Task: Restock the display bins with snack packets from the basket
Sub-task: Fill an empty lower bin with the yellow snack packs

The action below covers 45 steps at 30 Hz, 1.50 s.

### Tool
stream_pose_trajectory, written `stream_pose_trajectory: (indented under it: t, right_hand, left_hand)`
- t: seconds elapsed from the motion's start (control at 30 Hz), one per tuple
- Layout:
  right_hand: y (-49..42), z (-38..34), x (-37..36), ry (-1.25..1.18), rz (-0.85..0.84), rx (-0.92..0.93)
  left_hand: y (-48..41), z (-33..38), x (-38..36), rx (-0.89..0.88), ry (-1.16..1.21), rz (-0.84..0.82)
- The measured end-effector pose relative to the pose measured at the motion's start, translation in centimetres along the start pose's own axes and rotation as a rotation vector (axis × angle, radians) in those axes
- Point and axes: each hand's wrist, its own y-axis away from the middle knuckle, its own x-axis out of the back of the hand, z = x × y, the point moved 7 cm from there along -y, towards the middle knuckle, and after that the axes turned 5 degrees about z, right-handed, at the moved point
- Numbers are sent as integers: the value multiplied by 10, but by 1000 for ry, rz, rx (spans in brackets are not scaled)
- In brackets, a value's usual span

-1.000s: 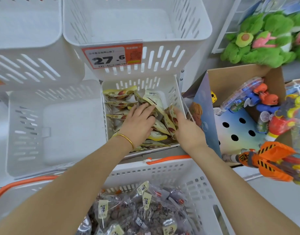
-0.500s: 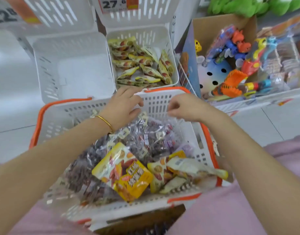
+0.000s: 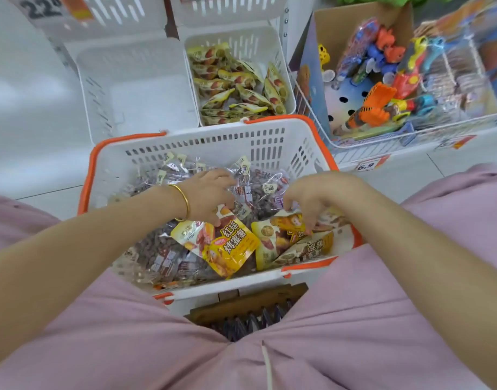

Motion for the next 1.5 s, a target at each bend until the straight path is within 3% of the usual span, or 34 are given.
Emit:
stream_pose_trajectory:
  t: [0.2,0.33,0.5,0.63,0.73,0.83,1.0,1.13,1.23,1.4,1.5]
  right_hand:
    - [-4,9,40,-600,251,81]
    - [-21,31,31,-868,286,-37]
    - [-40,35,13,-1245,196,-114]
    - [-51,47,16,-1303,357,-182]
    - [-55,53,20,-1436,458,-203]
    - [-56,58,25,-1488,548,-199]
    - [-57,67,29,-1608,692,-211]
    - [-47,63,53,-1378,858,-105]
    - [-50,40,58,-1261,754,-6]
    - [-56,32,55,-1182,642,46]
    - [-56,24,59,-1175,594,109]
  left_hand:
    - [1,-10,10,38,225,157]
    - [9,-28,35,107,470,255]
    - [13,-51,38,257,517,309]
    - [14,-61,39,370,792,332]
    - [16,-68,35,426,867,201]
    - [16,-71,32,460,805,107]
    - [15,-65,53,402,848,330]
    - [11,-44,74,249,849,430]
    - [5,-34,74,242,810,429]
    - [5,-34,47,263,656,151]
    - [5,-39,57,224,671,251]
